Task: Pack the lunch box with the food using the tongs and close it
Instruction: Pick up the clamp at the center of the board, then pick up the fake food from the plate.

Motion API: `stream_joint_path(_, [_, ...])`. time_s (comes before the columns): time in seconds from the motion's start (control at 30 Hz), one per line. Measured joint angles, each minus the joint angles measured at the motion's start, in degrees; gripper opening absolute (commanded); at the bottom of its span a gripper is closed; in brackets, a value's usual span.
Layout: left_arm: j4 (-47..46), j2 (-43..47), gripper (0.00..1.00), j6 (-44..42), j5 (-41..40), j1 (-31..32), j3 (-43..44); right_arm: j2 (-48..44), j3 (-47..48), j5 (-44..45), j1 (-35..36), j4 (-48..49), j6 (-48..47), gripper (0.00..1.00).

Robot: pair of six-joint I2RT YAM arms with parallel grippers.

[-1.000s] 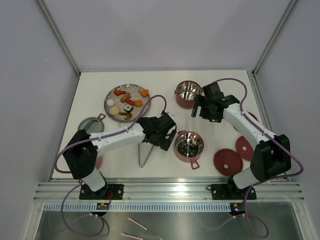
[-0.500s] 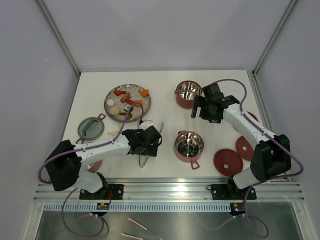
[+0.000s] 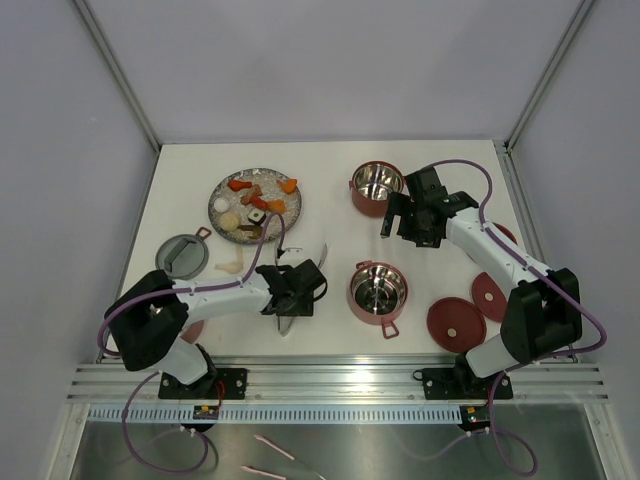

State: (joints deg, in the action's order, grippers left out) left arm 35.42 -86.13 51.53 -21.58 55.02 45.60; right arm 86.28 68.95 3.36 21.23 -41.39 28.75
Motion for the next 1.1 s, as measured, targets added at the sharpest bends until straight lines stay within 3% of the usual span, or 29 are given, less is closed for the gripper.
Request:
stream_joint_path(0.23, [-5.9, -0.1, 0.72, -0.6, -1.0, -0.7, -1.5, 0.0, -0.2, 0.0, 0.0, 0.0, 0.0, 1.00])
stream_joint_path(0.3, [-6.8, -0.4, 0.65, -1.1, -1.4, -0.7, -1.6, 0.0, -0.4, 0.0, 0.0, 0.0, 0.0, 0.99])
stream_joint_path(0.43, [-8.9, -1.0, 0.34, -2.4, -2.0, -0.7, -1.5, 0.0, -0.7, 0.0, 0.0, 0.0, 0.2, 0.99])
stream_joint_path(0.67, [-7.7, -0.4, 0.18, -7.0, -1.4, -0.7, -0.7, 0.0, -0.8, 0.0, 0.0, 0.0, 0.2, 0.99])
stream_joint_path(0.8, [-0.2, 4.0, 0.20, -12.7, 0.0, -1.1, 3.0, 0.0, -0.8, 0.0, 0.0, 0.0, 0.2, 0.99])
stream_joint_path(1.1, [18.3, 6.1, 0.28, -24.3, 6.9, -9.7, 27.5, 0.0, -0.8, 0.0, 0.0, 0.0, 0.2, 0.99])
